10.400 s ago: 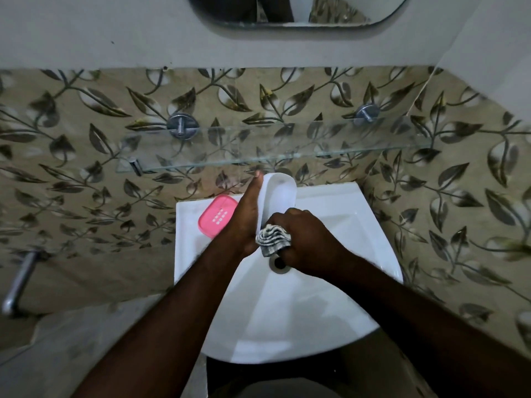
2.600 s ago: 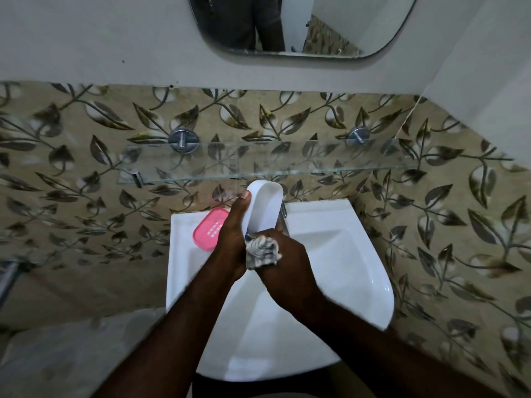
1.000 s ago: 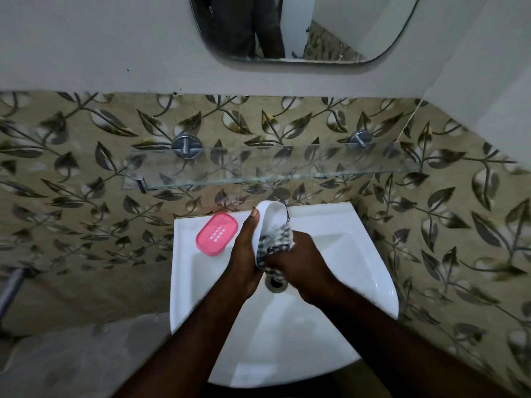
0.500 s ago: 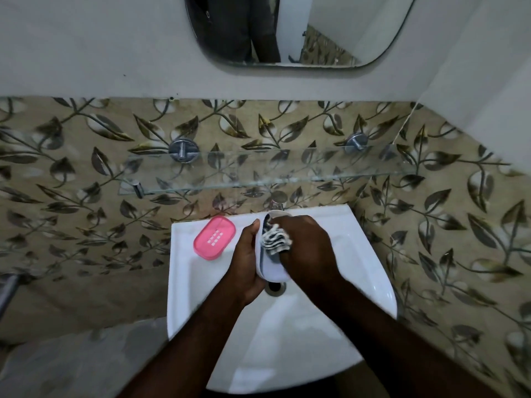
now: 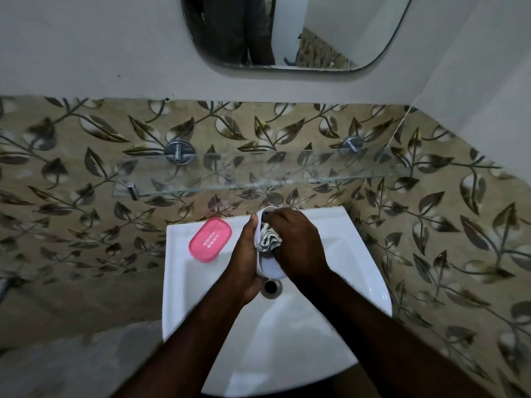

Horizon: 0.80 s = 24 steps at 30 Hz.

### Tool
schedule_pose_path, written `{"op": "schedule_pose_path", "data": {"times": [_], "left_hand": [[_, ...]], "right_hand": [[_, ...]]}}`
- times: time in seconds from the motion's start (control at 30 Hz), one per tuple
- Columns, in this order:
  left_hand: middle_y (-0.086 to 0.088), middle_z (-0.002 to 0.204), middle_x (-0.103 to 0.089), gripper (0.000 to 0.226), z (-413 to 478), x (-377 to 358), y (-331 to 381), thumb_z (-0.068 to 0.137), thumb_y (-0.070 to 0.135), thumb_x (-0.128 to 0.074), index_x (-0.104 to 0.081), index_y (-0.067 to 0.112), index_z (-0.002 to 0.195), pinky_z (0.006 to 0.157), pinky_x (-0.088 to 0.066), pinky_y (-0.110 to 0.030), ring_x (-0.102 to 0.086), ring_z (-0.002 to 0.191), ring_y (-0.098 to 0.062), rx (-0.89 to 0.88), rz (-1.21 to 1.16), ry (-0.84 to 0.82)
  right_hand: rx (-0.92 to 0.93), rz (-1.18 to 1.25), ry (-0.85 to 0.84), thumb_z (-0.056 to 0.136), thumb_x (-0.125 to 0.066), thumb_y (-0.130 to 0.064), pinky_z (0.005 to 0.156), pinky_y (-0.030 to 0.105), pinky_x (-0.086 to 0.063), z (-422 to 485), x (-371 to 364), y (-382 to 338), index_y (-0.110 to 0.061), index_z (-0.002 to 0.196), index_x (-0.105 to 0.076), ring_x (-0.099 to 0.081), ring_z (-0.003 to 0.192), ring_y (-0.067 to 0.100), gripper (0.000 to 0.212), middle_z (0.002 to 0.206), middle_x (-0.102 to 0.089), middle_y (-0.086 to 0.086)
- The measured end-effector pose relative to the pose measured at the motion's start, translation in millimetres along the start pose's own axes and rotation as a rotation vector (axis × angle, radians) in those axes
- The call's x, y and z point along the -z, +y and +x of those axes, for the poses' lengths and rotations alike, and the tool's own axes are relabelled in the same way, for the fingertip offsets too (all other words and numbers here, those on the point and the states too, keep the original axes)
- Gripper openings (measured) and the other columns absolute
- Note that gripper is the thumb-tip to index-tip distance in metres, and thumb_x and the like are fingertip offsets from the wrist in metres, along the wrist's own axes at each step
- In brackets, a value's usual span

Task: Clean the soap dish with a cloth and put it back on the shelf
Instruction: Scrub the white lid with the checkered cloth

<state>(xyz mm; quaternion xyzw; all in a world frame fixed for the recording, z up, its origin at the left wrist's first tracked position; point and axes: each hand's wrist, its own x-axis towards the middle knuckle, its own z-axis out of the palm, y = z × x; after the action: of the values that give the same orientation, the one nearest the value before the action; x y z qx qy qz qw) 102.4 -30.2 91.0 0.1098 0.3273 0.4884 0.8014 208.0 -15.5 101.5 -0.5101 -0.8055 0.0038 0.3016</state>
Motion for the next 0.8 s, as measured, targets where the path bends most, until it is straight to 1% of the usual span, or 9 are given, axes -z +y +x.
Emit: {"op": "schedule_pose_path", "data": {"times": [0.1,0.17,0.27,0.37,0.5,0.57,0.63,0.7,0.8], "left_hand": [[-0.01,0.098,-0.075,0.054,-1,5,2,0.096,0.054,-0.04,-0.063,0.011,0.12,0.079,-0.051,-0.036,-0.073,0.085,-0.02,-0.014,0.061,0.062],[-0.018,0.099,-0.074,0.063,0,11,1,0.092,0.059,-0.045,-0.067,0.005,0.116,0.079,-0.052,-0.038,-0.073,0.085,-0.027,0.019,0.055,0.099],[-0.016,0.09,-0.076,0.064,1,15,0,0.092,0.059,-0.043,-0.078,0.006,0.088,0.078,-0.052,-0.037,-0.075,0.078,-0.025,-0.005,0.065,0.106],[-0.007,0.083,-0.077,0.054,-4,3,-1,0.097,0.052,-0.035,-0.071,0.012,0.095,0.073,-0.05,-0.035,-0.074,0.073,-0.018,-0.006,0.069,0.077],[-0.002,0.072,-0.076,0.049,-7,-8,0,0.099,0.049,-0.032,-0.066,0.013,0.096,0.063,-0.051,-0.027,-0.073,0.064,-0.012,-0.016,0.135,0.068],[-0.004,0.077,-0.076,0.053,-6,-7,5,0.099,0.051,-0.032,-0.065,0.01,0.105,0.061,-0.054,-0.025,-0.072,0.066,-0.013,-0.032,0.162,0.079],[-0.005,0.079,-0.076,0.054,-5,-10,7,0.1,0.051,-0.031,-0.068,0.012,0.102,0.062,-0.057,-0.025,-0.072,0.07,-0.014,-0.049,0.168,0.078],[-0.001,0.075,-0.075,0.057,-4,-14,6,0.102,0.048,-0.028,-0.074,0.02,0.085,0.065,-0.056,-0.025,-0.072,0.069,-0.01,-0.078,0.154,0.083],[0.003,0.079,-0.073,0.046,-3,-13,5,0.1,0.05,-0.03,-0.065,0.021,0.093,0.072,-0.053,-0.03,-0.071,0.071,-0.01,-0.069,0.199,0.103]], "right_hand": [[-0.017,0.035,-0.022,0.065,-0.073,-0.023,0.069,0.019,-0.042,-10,-8,-3,-0.023,0.084,-0.069,-0.063,0.076,0.014,0.019,0.081,-0.069,-0.004],[0.101,0.104,-0.057,0.054,-0.08,-0.016,0.068,0.019,-0.04,-32,-9,-6,-0.018,0.076,-0.069,-0.059,0.074,0.012,0.025,0.074,-0.069,0.0],[0.162,0.121,-0.063,0.054,-0.087,-0.006,0.08,0.02,-0.042,-39,-4,-2,-0.011,0.089,-0.074,-0.058,0.089,0.015,0.038,0.089,-0.074,0.007],[0.061,0.053,0.013,0.07,-0.074,-0.016,0.087,0.021,-0.045,-9,-5,0,-0.014,0.1,-0.074,-0.066,0.094,0.022,0.029,0.101,-0.073,0.004],[-0.102,0.016,-0.003,0.069,-0.066,-0.018,0.06,0.02,-0.042,-1,-4,-5,-0.021,0.078,-0.067,-0.066,0.069,0.018,0.01,0.075,-0.068,-0.004],[-0.131,0.096,-0.05,0.065,-0.075,-0.021,0.061,0.013,-0.036,-11,-6,-5,-0.025,0.075,-0.065,-0.066,0.069,0.013,0.015,0.071,-0.065,-0.007],[-0.079,0.106,-0.006,0.069,-0.068,-0.028,0.063,0.012,-0.037,-9,-1,-4,-0.025,0.076,-0.063,-0.063,0.07,0.009,0.009,0.069,-0.06,-0.009],[-0.035,0.062,0.082,0.073,-0.055,-0.026,0.066,0.021,-0.048,7,7,-3,-0.02,0.082,-0.069,-0.066,0.074,0.017,0.018,0.076,-0.068,-0.004],[-0.046,0.035,0.043,0.07,-0.055,-0.023,0.061,0.029,-0.054,14,5,-2,-0.017,0.081,-0.071,-0.069,0.072,0.027,0.02,0.077,-0.071,0.001]]}}
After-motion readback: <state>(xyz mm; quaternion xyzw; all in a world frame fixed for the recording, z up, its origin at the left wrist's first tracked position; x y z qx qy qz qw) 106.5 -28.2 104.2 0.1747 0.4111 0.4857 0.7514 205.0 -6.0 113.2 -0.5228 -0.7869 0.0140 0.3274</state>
